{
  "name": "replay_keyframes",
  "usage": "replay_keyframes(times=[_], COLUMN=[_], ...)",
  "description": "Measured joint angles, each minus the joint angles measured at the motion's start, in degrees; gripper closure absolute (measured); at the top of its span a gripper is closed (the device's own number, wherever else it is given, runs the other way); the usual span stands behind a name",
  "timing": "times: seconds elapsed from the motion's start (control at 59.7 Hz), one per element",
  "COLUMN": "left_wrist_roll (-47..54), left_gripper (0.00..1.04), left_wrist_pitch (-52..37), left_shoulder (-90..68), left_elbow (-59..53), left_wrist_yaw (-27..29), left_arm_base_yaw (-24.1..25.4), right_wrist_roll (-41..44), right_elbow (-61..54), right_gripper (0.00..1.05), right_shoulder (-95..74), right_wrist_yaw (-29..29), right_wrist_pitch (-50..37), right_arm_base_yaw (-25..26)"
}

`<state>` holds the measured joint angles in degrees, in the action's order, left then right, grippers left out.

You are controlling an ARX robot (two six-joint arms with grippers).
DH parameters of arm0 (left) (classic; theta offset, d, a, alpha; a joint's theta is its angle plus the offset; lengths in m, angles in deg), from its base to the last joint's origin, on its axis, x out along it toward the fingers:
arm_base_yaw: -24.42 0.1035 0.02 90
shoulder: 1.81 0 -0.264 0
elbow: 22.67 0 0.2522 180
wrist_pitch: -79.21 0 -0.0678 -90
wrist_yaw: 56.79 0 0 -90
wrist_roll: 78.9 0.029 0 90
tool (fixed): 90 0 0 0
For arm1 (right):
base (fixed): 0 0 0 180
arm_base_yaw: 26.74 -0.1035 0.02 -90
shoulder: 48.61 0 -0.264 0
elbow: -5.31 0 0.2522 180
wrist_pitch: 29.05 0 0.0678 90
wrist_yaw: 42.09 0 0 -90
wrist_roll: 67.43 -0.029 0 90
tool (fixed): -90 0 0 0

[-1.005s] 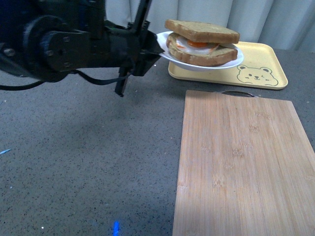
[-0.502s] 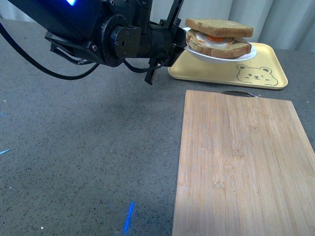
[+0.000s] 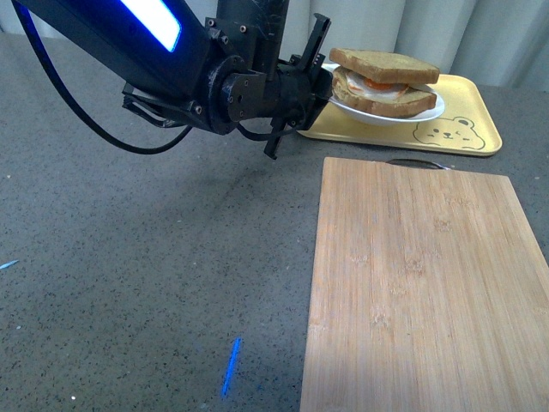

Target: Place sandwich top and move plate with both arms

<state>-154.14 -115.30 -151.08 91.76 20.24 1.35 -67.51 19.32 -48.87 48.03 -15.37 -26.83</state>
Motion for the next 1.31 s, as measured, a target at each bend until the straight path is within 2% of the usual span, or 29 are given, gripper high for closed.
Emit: replay_keyframes(times=[0.117,0.452,0.536,0.636,0.67,0.737,0.753,0.77,0.787,0.804,0.82,0.887,0.954,1.038,1.306], left_wrist_roll=[0.1,-0.1,0.0,3.3,6.1,12.0,16.8,17.9,22.5,25.0,29.7,45.4,56.3,66.4,73.5], left_gripper=[1.00,0.47,0.33,0.08,0.05,0.08,0.10,0.12,0.16,0.18,0.21,0.32,0.43,0.57,1.01], left_wrist_pitch=[0.2,-2.0,-2.9,-3.4,-1.9,-0.5,-3.1,-5.1,-10.1,-12.6,-17.4,-29.4,-37.3,-42.3,-45.7], left_shoulder=[-0.1,0.5,2.1,8.8,11.4,15.4,16.4,16.9,17.7,18.1,19.0,22.3,26.5,32.6,46.7], left_elbow=[0.0,-1.9,-5.0,-12.8,-15.1,-19.1,-21.0,-22.1,-24.3,-25.6,-28.0,-36.3,-44.3,-53.2,-72.8], left_wrist_yaw=[0.0,0.0,0.6,1.6,2.9,7.8,11.6,12.7,18.5,19.6,24.2,30.8,31.3,30.2,25.2], left_arm_base_yaw=[-0.2,-0.2,0.0,0.3,0.4,0.4,0.2,0.2,0.2,0.3,0.4,1.2,3.0,5.5,10.8], right_wrist_roll=[0.0,0.0,0.0,0.0,0.0,0.0,0.0,0.0,0.0,0.0,0.0,0.0,0.0,0.0,0.0], right_elbow=[0.0,0.0,0.0,0.0,0.0,0.0,0.0,0.0,0.0,0.0,0.0,0.0,0.0,0.0,0.0], right_gripper=[0.09,0.09,0.09,0.09,0.09,0.09,0.09,0.09,0.09,0.09,0.09,0.09,0.09,0.09,0.09], right_shoulder=[0.0,0.0,0.0,0.0,0.0,0.0,0.0,0.0,0.0,0.0,0.0,0.0,0.0,0.0,0.0], right_wrist_yaw=[0.0,0.0,0.0,0.0,0.0,0.0,0.0,0.0,0.0,0.0,0.0,0.0,0.0,0.0,0.0], right_wrist_pitch=[0.0,0.0,0.0,0.0,0.0,0.0,0.0,0.0,0.0,0.0,0.0,0.0,0.0,0.0,0.0], right_arm_base_yaw=[0.0,0.0,0.0,0.0,0.0,0.0,0.0,0.0,0.0,0.0,0.0,0.0,0.0,0.0,0.0])
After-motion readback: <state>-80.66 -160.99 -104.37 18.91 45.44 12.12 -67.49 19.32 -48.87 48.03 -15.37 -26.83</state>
